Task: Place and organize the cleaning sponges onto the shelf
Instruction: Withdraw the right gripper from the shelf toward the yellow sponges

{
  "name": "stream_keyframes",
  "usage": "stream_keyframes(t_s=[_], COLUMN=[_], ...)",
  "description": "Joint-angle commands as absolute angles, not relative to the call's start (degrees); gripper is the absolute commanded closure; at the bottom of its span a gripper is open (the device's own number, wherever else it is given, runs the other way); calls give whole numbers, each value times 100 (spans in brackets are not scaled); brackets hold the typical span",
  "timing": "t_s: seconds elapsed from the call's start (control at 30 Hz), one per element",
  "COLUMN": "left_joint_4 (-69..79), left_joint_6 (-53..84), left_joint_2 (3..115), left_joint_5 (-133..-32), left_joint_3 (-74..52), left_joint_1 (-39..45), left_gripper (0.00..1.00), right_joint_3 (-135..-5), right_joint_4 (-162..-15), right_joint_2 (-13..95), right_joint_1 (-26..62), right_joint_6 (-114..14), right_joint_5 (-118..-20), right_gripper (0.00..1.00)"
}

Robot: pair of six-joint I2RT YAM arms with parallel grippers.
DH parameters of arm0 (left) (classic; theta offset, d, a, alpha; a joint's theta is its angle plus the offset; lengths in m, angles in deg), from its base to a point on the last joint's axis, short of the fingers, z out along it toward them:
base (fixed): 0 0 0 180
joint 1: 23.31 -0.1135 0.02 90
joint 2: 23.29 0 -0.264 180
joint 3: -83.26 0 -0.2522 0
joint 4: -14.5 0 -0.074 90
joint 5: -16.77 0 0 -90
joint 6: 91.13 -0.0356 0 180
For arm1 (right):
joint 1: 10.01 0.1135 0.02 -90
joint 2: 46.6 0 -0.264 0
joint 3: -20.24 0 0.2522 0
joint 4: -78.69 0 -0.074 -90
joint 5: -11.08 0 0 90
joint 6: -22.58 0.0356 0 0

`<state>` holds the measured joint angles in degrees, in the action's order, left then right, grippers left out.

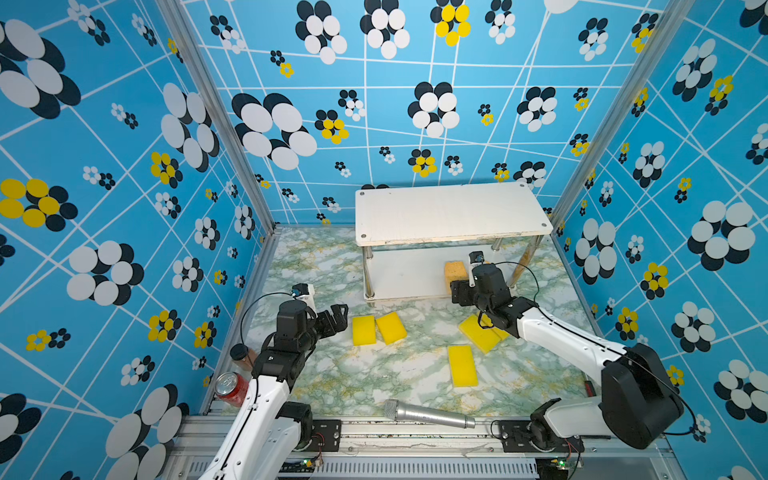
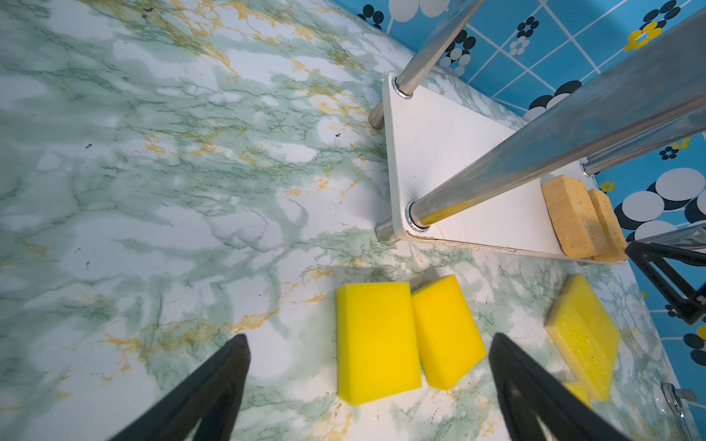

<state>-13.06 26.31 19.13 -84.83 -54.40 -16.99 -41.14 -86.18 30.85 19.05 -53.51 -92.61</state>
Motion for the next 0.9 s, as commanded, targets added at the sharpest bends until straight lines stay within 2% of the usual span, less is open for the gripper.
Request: stream_keyframes(t_s=[0.0, 0.2, 0.4, 0.63, 0.87], left_joint_4=[-1332, -1197, -1121, -1074, -1039], left_joint_6=[2570, 2666, 2716, 2710, 2734], left_joint_2=[1924, 1986, 2000, 2056, 2116], left_joint_5=[-8549, -8680, -8729, -8774, -8800], left_joint_3=[-5290, -5327, -5363, -5389, -5404], left_joint_1=[-1751, -1751, -1751, -1751, -1759], left_gripper=[1, 1, 1, 1, 1], right_joint_3=[-3871, -3514, -3114, -2978, -3496], right_joint_4=[-8318, -8219, -8546, -9192, -9413], right_joint_2=[2553, 1815, 1609, 2292, 3362], right_joint_1=[1880, 1992, 2642, 3424, 3990], right_joint_6=[-5406, -5196, -4853, -4686, -4685], right_joint_5=[-8730, -8046, -8167, -8345, -8430], right_gripper=[13, 8, 5, 1, 1])
